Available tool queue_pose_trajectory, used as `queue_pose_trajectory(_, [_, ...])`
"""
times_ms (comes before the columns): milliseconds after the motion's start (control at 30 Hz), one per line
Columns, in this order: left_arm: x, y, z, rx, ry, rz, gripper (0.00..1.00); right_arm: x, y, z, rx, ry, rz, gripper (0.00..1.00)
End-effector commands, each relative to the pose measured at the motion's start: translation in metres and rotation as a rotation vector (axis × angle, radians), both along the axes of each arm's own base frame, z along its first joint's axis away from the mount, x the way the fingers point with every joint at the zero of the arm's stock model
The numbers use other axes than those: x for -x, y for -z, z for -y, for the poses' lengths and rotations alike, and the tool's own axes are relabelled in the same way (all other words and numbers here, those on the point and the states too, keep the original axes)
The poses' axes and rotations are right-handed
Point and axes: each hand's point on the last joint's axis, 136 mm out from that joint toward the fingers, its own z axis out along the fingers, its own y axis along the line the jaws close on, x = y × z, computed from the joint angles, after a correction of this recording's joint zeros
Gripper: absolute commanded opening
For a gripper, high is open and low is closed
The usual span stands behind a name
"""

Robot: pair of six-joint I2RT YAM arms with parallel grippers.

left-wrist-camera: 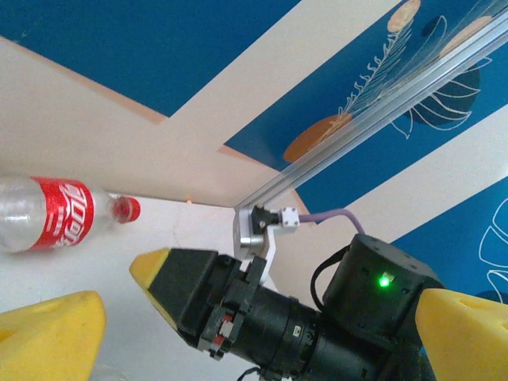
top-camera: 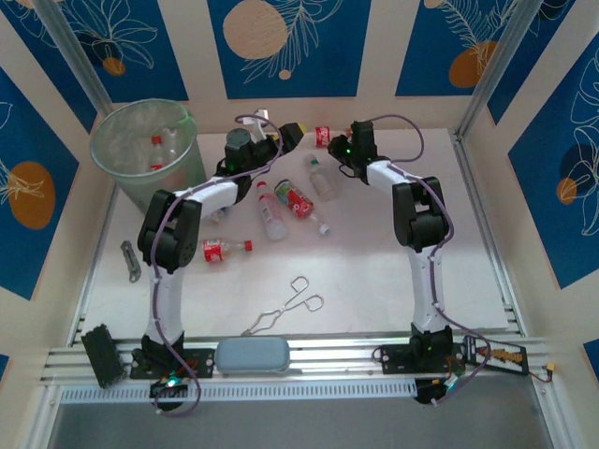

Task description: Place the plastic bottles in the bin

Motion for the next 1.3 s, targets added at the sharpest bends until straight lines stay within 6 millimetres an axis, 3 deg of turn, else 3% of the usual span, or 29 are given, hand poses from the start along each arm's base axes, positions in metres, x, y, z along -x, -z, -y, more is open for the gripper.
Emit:
queue_pose_trajectory(0, [0.015,-0.026,0.006,-0.002,0.017,0.062,1.0,-0.018,-0.028,-0.019,-0.003,-0.06,0.095,0.18])
queue_pose_trajectory(233, [0.027,-0.033,0.004,-0.017,0.018,0.079,1.0,-0.075,-0.008,-0.042,-0.024,-0.101,0.083,0.29])
queue_pose_trajectory(367, [0.031,-0.034,0.003,-0.012,0.022,0.078,1.0,-0.082,0.007,-0.04,-0.054,-0.091,0.058,0.32])
queue_pose_trajectory(467, [0.036,-0.036,0.004,-0.005,0.026,0.081,1.0,-0.073,0.015,-0.038,-0.027,-0.102,0.017,0.33])
queue_pose_trajectory(633, [0.046,-0.037,0.004,-0.001,0.029,0.079,1.0,-0.04,0.007,-0.022,0.043,-0.084,0.016,0.33])
queue_pose_trajectory(833, [0.058,-0.037,0.006,0.003,0.035,0.072,1.0,0.031,-0.007,0.018,0.082,-0.041,-0.031,0.33])
queue_pose_trajectory(933, [0.067,-0.042,0.01,0.003,0.05,0.079,1.0,0.067,-0.033,0.033,0.11,-0.069,-0.015,0.33])
queue_pose_trajectory(1000, [0.071,-0.045,0.013,-0.016,0.056,0.081,1.0,0.09,-0.058,0.043,0.22,-0.104,0.016,0.34])
queue_pose_trajectory(1133, [0.082,-0.051,0.016,-0.076,0.062,0.08,1.0,0.119,-0.078,0.061,0.499,-0.244,-0.039,0.41])
queue_pose_trajectory(1267, [0.096,-0.056,0.015,-0.133,0.053,0.072,1.0,0.129,-0.066,0.079,0.627,-0.427,-0.176,0.44])
